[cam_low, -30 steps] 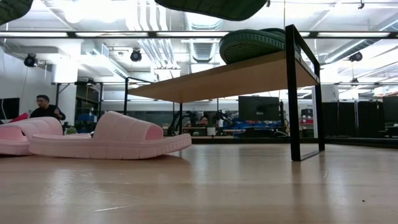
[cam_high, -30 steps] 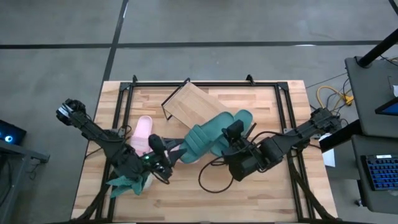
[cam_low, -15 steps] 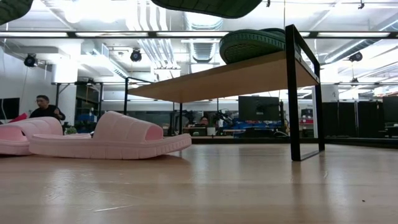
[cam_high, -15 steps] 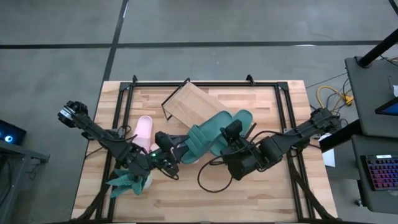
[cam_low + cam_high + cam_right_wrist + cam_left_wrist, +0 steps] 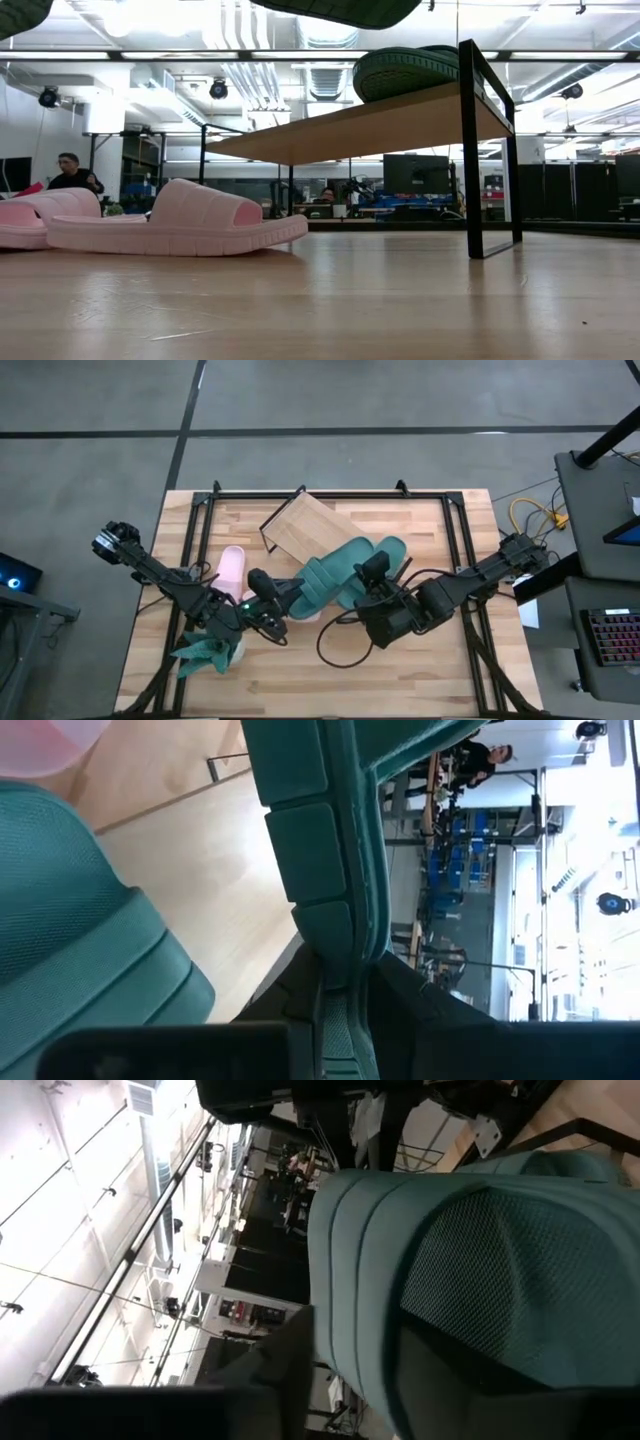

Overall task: Pick and place slides into the shelf
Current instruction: Put the green slide on the shelf

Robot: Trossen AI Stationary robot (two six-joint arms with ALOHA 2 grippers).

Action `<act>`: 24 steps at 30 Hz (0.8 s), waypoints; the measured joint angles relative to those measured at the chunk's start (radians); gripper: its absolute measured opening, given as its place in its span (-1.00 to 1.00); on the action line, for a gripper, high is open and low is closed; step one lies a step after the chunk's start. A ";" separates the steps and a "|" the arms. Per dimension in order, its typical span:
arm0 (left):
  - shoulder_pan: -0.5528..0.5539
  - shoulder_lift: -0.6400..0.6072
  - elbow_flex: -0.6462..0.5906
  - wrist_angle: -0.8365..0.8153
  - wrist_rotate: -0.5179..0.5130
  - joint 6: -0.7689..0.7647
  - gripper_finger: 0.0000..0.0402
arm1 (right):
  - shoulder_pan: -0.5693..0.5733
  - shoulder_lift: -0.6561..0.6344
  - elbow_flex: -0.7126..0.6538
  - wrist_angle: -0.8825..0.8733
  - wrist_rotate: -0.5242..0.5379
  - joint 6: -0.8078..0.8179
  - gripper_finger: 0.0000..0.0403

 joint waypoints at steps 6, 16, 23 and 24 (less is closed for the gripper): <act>0.020 0.008 0.000 -0.001 0.003 0.024 -0.93 | -0.001 -0.001 0.000 0.010 0.008 -0.010 -0.80; 0.021 0.010 -0.001 0.002 -0.004 0.058 -0.99 | 0.001 -0.011 0.000 0.000 0.025 0.076 -0.53; 0.027 0.012 -0.002 0.001 -0.088 0.061 -1.00 | 0.006 -0.064 0.000 -0.020 -0.015 0.176 -0.04; 0.027 0.012 -0.003 -0.001 -0.097 0.062 -1.00 | 0.006 -0.071 0.001 -0.021 -0.021 0.183 -0.01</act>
